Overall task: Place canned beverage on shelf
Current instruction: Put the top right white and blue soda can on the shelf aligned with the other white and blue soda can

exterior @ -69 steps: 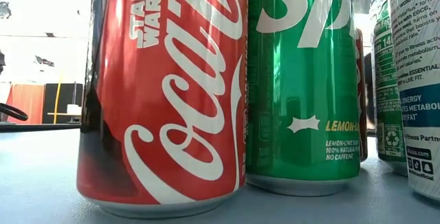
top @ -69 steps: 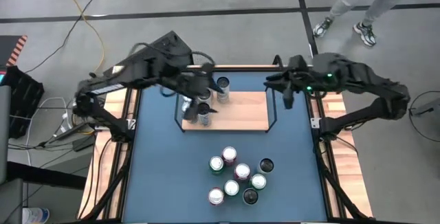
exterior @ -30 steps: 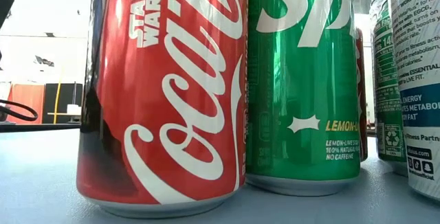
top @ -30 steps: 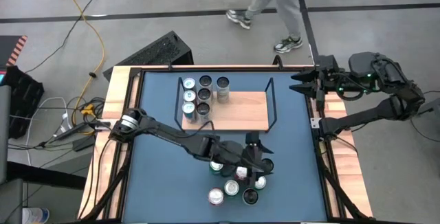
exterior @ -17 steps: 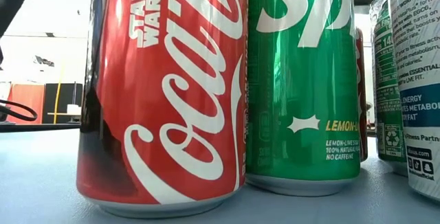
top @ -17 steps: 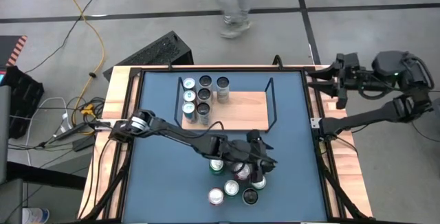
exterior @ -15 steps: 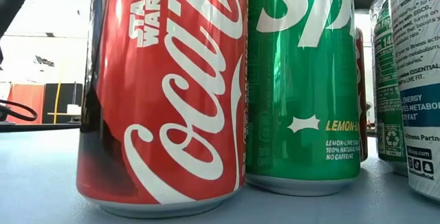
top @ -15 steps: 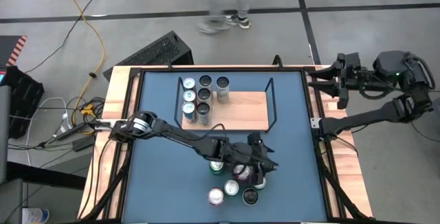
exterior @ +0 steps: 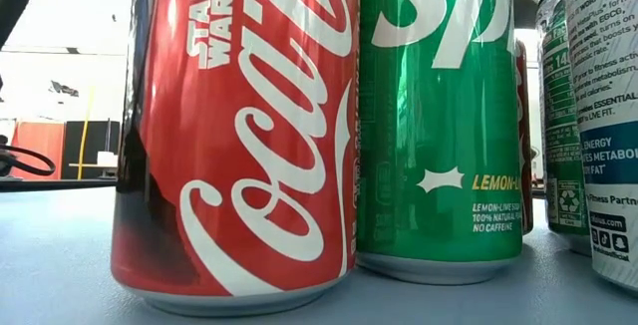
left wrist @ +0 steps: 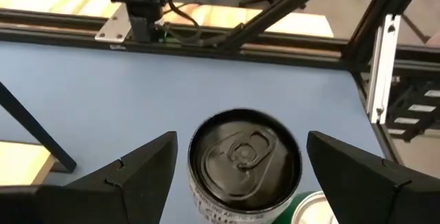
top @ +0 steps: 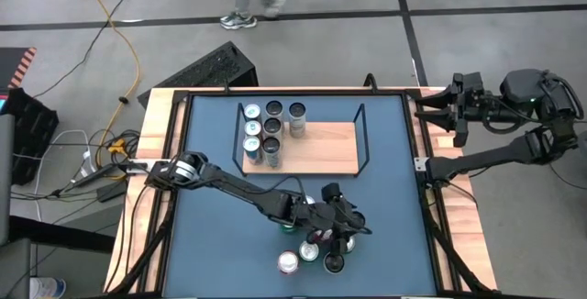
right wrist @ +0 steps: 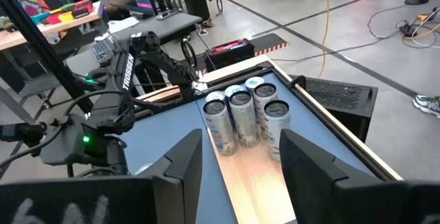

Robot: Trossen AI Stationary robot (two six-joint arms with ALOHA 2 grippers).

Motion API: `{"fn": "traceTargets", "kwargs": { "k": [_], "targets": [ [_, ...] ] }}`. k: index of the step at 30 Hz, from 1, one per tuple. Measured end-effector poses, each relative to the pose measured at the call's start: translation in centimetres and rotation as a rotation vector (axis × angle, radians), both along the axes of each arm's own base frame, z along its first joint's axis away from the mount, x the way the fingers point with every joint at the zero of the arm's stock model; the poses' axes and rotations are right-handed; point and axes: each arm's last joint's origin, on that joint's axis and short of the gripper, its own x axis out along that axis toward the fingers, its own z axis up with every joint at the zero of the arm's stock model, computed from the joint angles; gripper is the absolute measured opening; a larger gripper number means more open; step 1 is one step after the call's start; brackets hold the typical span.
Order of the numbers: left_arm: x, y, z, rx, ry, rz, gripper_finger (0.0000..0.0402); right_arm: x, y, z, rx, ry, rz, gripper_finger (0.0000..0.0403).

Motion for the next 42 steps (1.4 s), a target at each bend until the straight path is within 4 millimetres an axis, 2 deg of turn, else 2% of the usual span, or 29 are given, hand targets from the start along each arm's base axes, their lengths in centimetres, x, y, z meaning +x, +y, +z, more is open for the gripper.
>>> {"fn": "traceTargets", "kwargs": {
  "k": [6, 12, 19, 23, 27, 32, 38, 42],
  "targets": [
    [-0.2, -0.3, -0.2, 0.022, 0.022, 0.015, 0.0309, 0.0, 0.0, 0.0, 0.016, -0.004, -0.002, 0.0175],
    [0.4, -0.5, -2.0, 0.011, 0.039, 0.008, 0.0309, 0.0, 0.0, 0.0, 0.023, -0.006, -0.003, 0.0175],
    [0.3, -0.4, -2.0, 0.011, 0.039, 0.041, 0.0308, -0.1, 0.0, -0.2, 0.032, 0.015, -0.006, 0.0175],
    [0.4, -0.4, -2.0, 0.013, 0.035, 0.034, 0.0284, -0.1, 0.0, -0.4, 0.033, 0.031, -0.007, 0.0175],
    [0.4, -0.4, -2.0, -0.002, 0.030, 0.041, 0.0234, -0.1, 0.0, -0.4, 0.046, 0.033, -0.011, 0.0175],
    [0.5, -0.2, -1.9, -0.007, 0.023, 0.046, 0.0234, -0.1, 0.0, -0.4, 0.049, 0.032, -0.012, 0.0175],
    [0.2, 0.4, -0.8, 0.027, 0.023, 0.012, 0.0234, -0.2, 0.0, -0.5, 0.049, 0.045, -0.013, 0.0175],
    [0.0, 1.6, 1.4, 0.010, -0.025, -0.006, 0.0234, -0.2, 0.0, -0.6, 0.048, 0.052, -0.013, 0.0175]
  ]
}}
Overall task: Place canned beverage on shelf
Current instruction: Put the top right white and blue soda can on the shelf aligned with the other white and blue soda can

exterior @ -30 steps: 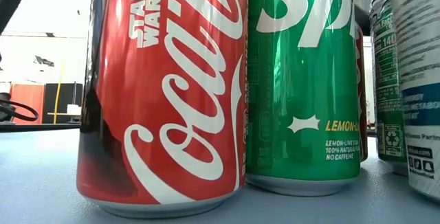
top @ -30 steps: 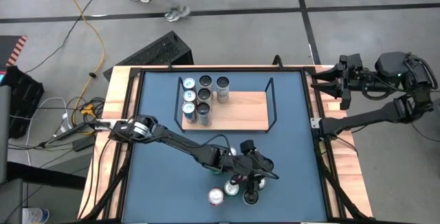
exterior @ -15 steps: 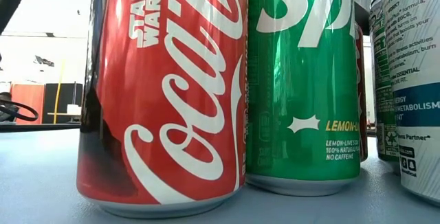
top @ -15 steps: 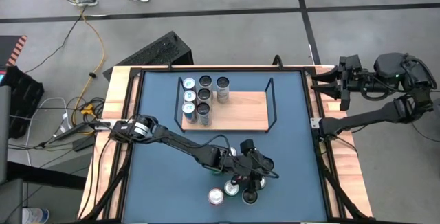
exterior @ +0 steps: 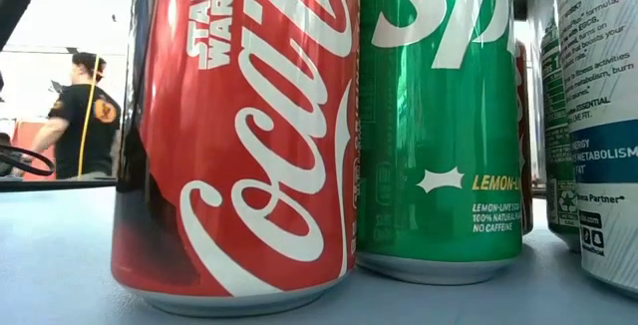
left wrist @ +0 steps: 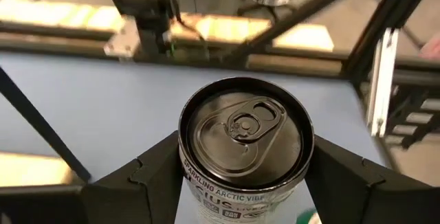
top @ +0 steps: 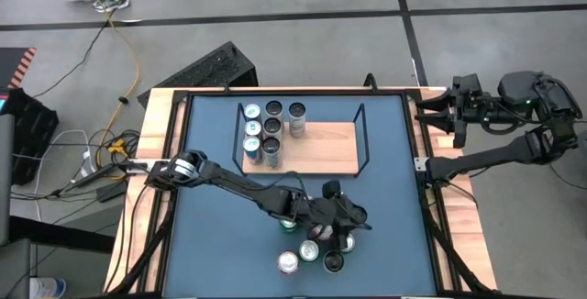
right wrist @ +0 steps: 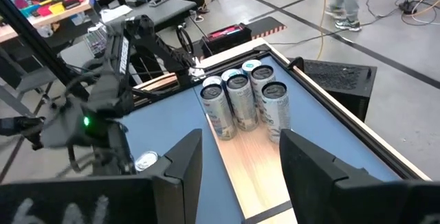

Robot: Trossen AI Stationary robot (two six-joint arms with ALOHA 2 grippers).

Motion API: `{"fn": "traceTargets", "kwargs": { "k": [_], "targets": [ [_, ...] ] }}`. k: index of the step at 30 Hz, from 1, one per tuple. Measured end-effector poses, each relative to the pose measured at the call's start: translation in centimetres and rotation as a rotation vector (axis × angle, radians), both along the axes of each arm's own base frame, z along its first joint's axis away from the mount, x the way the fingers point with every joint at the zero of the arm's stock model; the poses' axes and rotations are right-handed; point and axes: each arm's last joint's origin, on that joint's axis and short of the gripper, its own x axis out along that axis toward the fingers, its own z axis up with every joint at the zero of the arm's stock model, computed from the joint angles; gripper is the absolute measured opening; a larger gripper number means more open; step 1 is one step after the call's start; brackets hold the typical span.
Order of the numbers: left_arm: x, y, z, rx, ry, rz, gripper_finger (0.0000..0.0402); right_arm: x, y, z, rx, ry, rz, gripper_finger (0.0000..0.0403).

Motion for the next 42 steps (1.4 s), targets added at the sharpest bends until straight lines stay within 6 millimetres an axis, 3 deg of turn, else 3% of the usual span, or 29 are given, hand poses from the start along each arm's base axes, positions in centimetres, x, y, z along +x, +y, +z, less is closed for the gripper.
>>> {"fn": "traceTargets", "kwargs": {
  "k": [6, 10, 17, 22, 26, 36, 42],
  "targets": [
    [-0.6, 2.2, 3.1, 0.029, -0.051, 0.010, 0.0234, -0.1, 0.0, -0.2, -0.006, 0.027, 0.002, 0.0175],
    [-1.8, 4.6, 6.3, 0.025, -0.063, -0.068, 0.0234, -0.1, 0.0, -0.2, -0.011, 0.027, 0.003, 0.0175],
    [-6.7, 10.2, 12.7, 0.116, -0.012, -0.156, 0.0234, -0.1, 0.0, -0.2, -0.027, 0.029, 0.008, 0.0175],
    [-9.9, 13.7, 14.9, 0.268, 0.041, -0.151, 0.0234, 0.0, -0.1, 0.0, -0.040, 0.012, -0.030, 0.0175],
    [-11.3, 15.9, 14.7, 0.282, 0.031, -0.200, 0.0234, 0.0, -0.2, 0.3, -0.044, -0.024, -0.074, 0.0175],
    [-15.7, 18.6, 11.3, 0.339, -0.077, -0.201, 0.0234, 0.1, -0.6, 0.8, -0.077, -0.080, -0.199, 0.0175],
    [-17.2, 21.2, 8.4, 0.302, -0.005, -0.154, 0.0234, 0.1, -0.8, 1.0, -0.095, -0.091, -0.262, 0.0175]
  ]
}}
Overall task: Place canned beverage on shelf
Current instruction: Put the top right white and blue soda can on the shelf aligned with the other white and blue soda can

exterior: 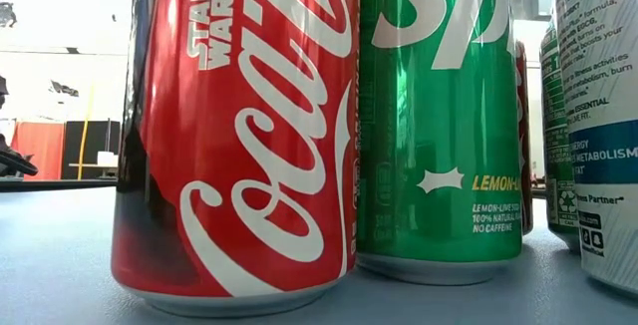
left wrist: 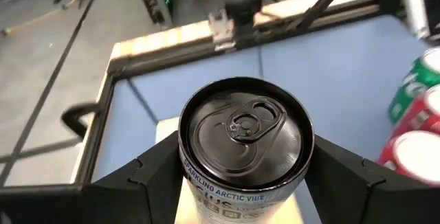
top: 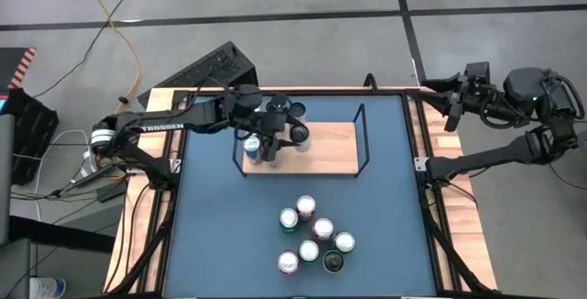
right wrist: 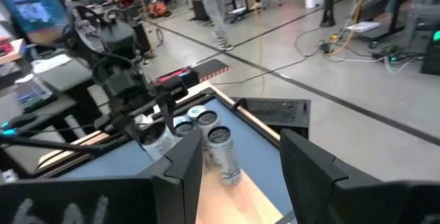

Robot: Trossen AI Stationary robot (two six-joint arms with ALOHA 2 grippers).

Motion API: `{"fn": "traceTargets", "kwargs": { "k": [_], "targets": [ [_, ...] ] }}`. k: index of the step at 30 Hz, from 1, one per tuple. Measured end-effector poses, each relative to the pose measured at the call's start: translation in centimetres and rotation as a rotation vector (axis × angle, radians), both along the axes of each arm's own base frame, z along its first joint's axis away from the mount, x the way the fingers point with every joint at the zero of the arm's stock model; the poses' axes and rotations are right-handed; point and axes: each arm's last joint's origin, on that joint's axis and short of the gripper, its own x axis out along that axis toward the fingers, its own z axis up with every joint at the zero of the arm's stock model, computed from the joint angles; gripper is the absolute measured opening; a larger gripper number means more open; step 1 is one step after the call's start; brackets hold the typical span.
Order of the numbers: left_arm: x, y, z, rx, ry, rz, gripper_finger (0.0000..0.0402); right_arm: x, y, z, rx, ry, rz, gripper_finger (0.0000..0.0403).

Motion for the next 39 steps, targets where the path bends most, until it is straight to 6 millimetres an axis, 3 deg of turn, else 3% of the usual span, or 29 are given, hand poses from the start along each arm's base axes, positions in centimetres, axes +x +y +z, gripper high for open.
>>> {"fn": "traceTargets", "kwargs": {
  "k": [11, 16, 39],
  "targets": [
    [-0.6, 2.5, -1.0, -0.034, 0.013, 0.071, 0.0234, -0.1, -0.1, 0.0, -0.009, 0.001, -0.037, 0.0175],
    [-0.8, 2.4, -2.2, -0.048, 0.050, 0.071, 0.0234, -0.1, -0.1, 0.0, -0.010, 0.002, -0.039, 0.0175],
    [0.1, 1.7, -2.3, -0.144, -0.001, 0.089, 0.0234, -0.1, -0.1, 0.0, -0.012, 0.005, -0.038, 0.0175]
  ]
}}
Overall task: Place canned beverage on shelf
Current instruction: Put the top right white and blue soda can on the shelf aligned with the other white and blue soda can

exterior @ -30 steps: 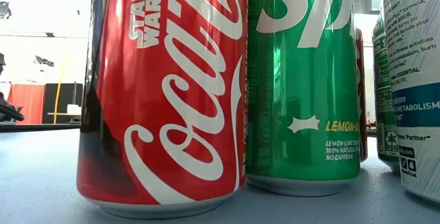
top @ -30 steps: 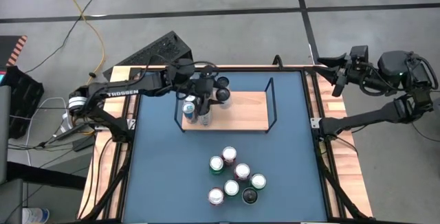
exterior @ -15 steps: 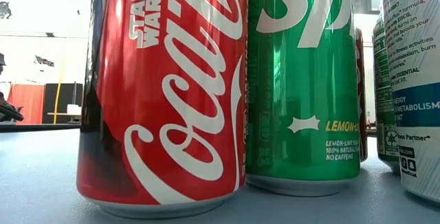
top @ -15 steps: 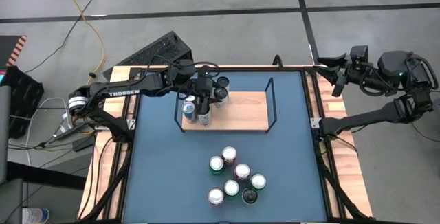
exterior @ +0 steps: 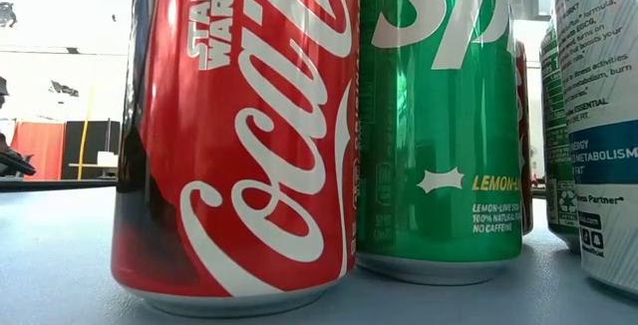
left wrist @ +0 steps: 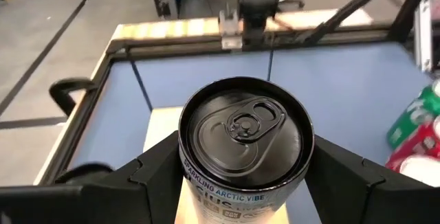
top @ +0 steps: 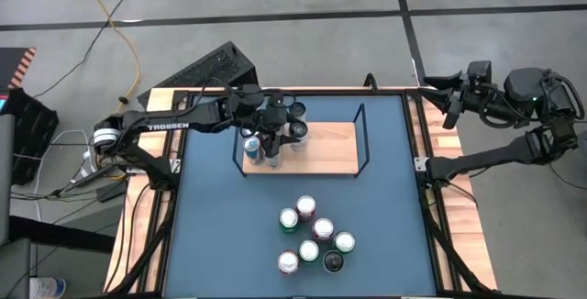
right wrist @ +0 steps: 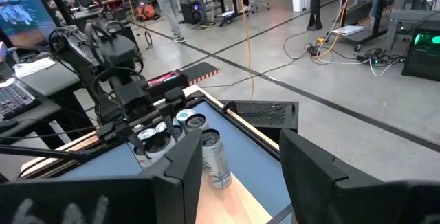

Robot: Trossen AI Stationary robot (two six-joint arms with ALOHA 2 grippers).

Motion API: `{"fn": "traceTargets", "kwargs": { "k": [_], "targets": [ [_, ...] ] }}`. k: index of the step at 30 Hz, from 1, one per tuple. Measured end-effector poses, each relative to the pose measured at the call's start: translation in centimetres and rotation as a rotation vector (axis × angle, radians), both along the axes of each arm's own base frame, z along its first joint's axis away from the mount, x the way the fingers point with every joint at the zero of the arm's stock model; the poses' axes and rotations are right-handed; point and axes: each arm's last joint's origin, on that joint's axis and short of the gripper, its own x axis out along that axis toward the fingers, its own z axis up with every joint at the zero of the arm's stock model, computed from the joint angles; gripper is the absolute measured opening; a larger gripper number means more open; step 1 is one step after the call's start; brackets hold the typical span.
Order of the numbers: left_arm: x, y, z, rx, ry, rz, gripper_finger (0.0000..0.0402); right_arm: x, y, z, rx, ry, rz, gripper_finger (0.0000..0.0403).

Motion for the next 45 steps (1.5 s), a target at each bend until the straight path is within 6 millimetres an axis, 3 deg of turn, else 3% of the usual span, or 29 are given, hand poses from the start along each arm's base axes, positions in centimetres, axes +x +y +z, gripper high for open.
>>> {"fn": "traceTargets", "kwargs": {
  "k": [25, 37, 43, 45],
  "targets": [
    [1.8, -0.6, -2.9, -0.001, 0.116, 0.054, 0.0234, 0.0, 0.0, 0.0, 0.003, 0.001, -0.001, 0.0175],
    [1.9, -0.5, -3.0, 0.007, 0.114, 0.082, 0.0234, -0.1, 0.0, -0.4, 0.003, 0.038, 0.000, 0.0175],
    [2.0, -0.4, -2.5, 0.016, 0.076, 0.106, 0.0314, -0.1, 0.0, -0.3, 0.003, 0.037, 0.000, 0.0175],
    [2.0, -0.4, -2.4, 0.007, 0.073, 0.110, 0.0324, -0.1, 0.0, -0.3, 0.003, 0.036, 0.000, 0.0175]
  ]
}}
